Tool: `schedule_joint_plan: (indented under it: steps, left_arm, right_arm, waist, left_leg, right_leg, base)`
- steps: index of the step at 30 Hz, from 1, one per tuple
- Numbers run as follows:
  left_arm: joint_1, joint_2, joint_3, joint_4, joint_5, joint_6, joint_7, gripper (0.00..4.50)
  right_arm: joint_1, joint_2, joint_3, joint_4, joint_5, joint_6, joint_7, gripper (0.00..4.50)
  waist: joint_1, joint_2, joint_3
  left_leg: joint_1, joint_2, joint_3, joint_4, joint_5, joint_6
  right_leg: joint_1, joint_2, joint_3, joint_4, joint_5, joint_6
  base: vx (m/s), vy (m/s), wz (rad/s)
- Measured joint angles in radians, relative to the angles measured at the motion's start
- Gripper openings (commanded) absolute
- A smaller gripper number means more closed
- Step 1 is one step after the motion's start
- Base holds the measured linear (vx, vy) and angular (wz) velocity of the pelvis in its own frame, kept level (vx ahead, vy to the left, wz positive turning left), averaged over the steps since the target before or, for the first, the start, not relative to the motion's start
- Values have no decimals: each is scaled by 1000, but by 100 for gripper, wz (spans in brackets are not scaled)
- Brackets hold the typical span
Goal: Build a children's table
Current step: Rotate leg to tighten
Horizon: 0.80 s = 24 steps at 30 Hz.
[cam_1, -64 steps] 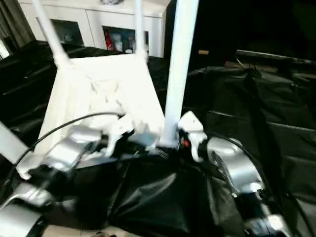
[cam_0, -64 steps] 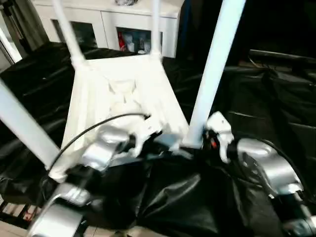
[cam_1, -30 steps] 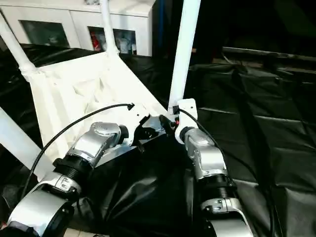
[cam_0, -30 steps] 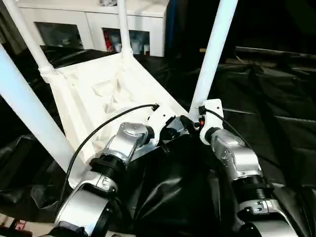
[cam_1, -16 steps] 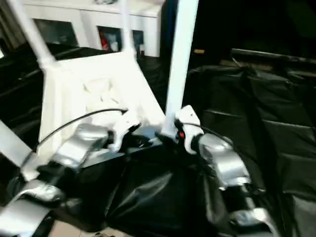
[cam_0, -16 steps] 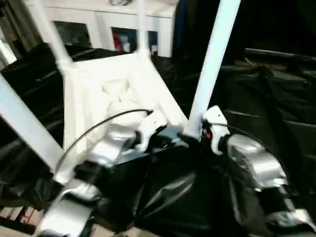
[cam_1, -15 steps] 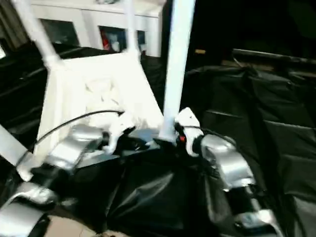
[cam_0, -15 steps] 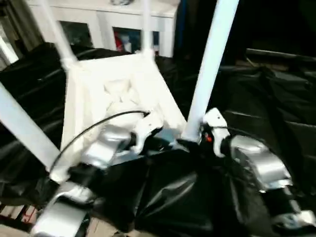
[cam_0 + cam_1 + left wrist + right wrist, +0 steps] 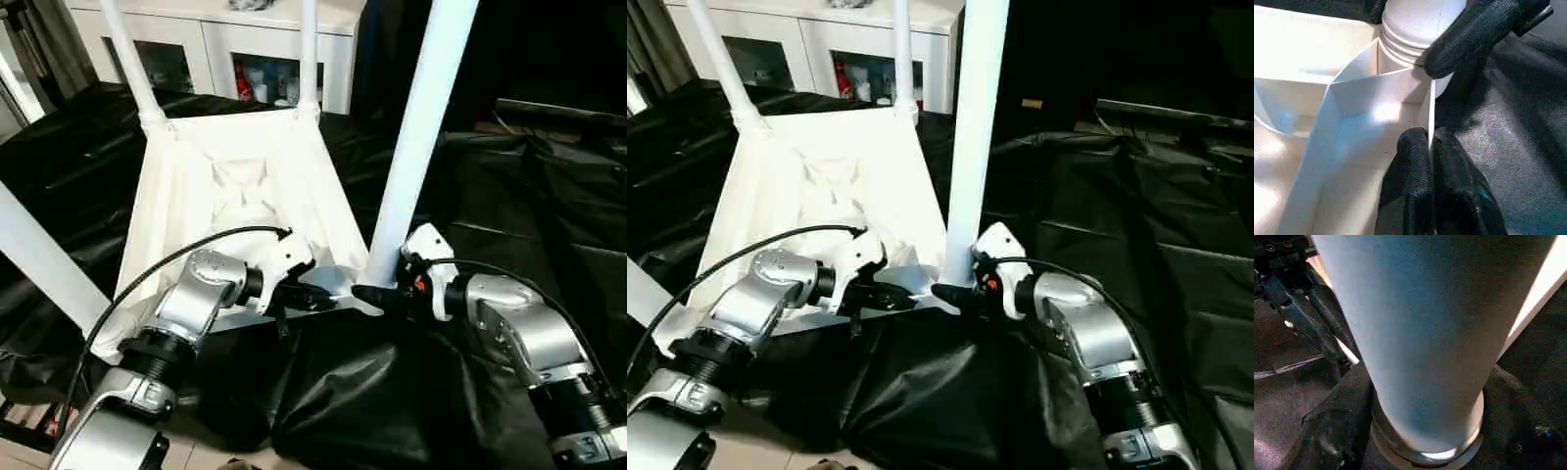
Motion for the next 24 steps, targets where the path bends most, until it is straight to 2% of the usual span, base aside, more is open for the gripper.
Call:
schedule_joint_plan:
  steps: [4, 6, 8, 10, 11, 12, 14, 20, 24]
  left_arm:
    - [-40, -55, 24, 71, 23, 14, 118, 0]
    - [-67, -97, 38, 110, 33, 26, 193, 0]
    - [-132, -171, 66, 206, 45, 37, 334, 0]
    - [-147, -211, 68, 226, 46, 47, 393, 0]
    - [-151, -222, 68, 233, 46, 53, 412, 0]
    - [-154, -226, 68, 237, 46, 53, 422, 0]
    - [-158, -229, 70, 241, 46, 52, 431, 0]
    - [-158, -225, 70, 241, 48, 43, 423, 0]
    - [-133, -182, 51, 208, 48, 24, 345, 0]
  right_arm:
    - [-12, 128, -72, 59, -23, 4, -214, 273]
    - [-42, 179, -111, 101, -32, 13, -327, 273]
    - [-116, 272, -191, 200, -42, 9, -525, 273]
    - [-137, 283, -213, 225, -43, 9, -588, 272]
    - [-138, 289, -219, 234, -43, 0, -607, 272]
    - [-140, 292, -221, 240, -43, -8, -614, 307]
    - [-150, 300, -227, 249, -43, -12, -621, 342]
    - [-152, 307, -231, 244, -44, -15, -603, 387]
    - [-113, 231, -156, 197, -47, -16, -455, 427]
  waist:
    - [-13, 0, 0]
    - [-23, 0, 0]
    - [-34, 0, 0]
    - [-36, 0, 0]
    - [-36, 0, 0]
    - [-35, 0, 0]
    - [-35, 0, 0]
    - [-35, 1, -1]
    - [-33, 1, -1]
  left_leg:
    - [1, 0, 0, 4, 0, 0]
    - [1, -1, 0, 5, 0, 0]
    - [-2, -1, 0, 7, 0, 0]
    - [-1, -1, -1, 7, 0, 0]
    - [-1, -2, -1, 7, 0, 0]
    - [-1, -2, -1, 6, 0, 0]
    - [-1, -2, -1, 5, 0, 0]
    - [0, -1, -1, 2, 0, 0]
    - [1, -1, -1, 1, 0, 0]
  right_leg:
    - [0, 0, 0, 0, 0, 0]
    - [0, 0, 0, -1, 0, 0]
    - [-1, -1, 1, -1, 0, 0]
    - [0, -1, 1, -3, 0, 0]
    - [0, -1, 1, -3, 0, 0]
    - [0, -1, 1, -3, 0, 0]
    - [0, -1, 0, -2, 0, 0]
    - [-1, 0, -1, -1, 0, 0]
    - [0, 0, -1, -1, 0, 0]
  base:
    - [0, 0, 0]
    - [0, 0, 0]
    - [0, 0, 0]
    - [0, 0, 0]
    - [0, 0, 0]
    - [0, 0, 0]
    - [0, 0, 0]
    - [0, 0, 0]
    - [0, 0, 0]
